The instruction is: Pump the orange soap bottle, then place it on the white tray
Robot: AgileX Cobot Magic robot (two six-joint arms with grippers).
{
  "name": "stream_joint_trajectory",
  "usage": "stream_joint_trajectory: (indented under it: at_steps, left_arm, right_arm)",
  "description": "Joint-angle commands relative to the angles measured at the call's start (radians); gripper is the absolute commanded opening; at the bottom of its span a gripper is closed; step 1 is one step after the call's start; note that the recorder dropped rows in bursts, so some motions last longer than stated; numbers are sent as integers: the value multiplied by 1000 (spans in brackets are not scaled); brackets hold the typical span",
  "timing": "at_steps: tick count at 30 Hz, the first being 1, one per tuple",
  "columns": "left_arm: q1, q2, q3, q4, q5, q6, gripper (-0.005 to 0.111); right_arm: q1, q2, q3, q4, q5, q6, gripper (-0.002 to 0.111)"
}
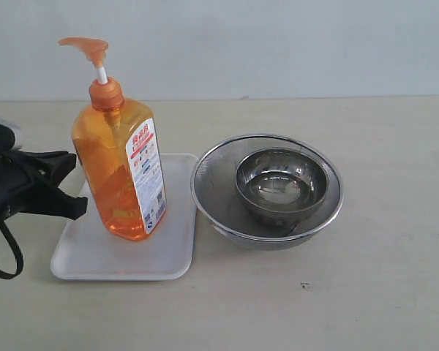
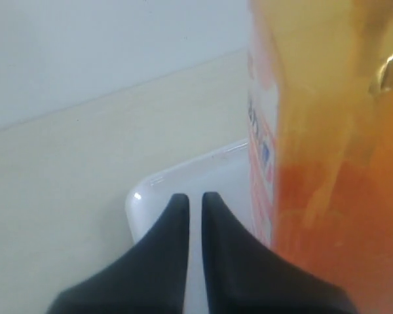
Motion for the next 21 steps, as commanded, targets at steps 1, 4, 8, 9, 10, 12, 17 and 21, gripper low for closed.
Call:
stream_joint_trajectory:
  at_steps: [1, 4, 8, 9, 10, 12, 17, 21]
  left_arm:
    - [3, 19, 5, 36, -39, -41, 5]
    - [3, 19, 5, 115, -44, -87, 5]
    - [3, 19, 5, 146, -19, -111, 5]
    - [3, 19, 5, 146, -11, -120, 5]
    - [3, 19, 5, 146, -5, -134, 5]
    - [3, 19, 5, 151, -3, -152, 5]
    - [3, 19, 5, 247, -5, -213, 5]
    - [3, 19, 5, 267, -5, -237, 5]
  right_arm:
    - [0, -5, 0, -7, -14, -3, 0]
    - [0, -5, 0, -7, -14, -3, 0]
    - [0, -5, 0, -7, -14, -3, 0]
    - [0, -5, 0, -7, -14, -3, 0]
    - [0, -5, 0, -7, -14, -3, 0]
    - [0, -5, 0, -7, -14, -3, 0]
    - [0, -5, 0, -7, -14, -3, 0]
    - [0, -5, 0, -7, -14, -3, 0]
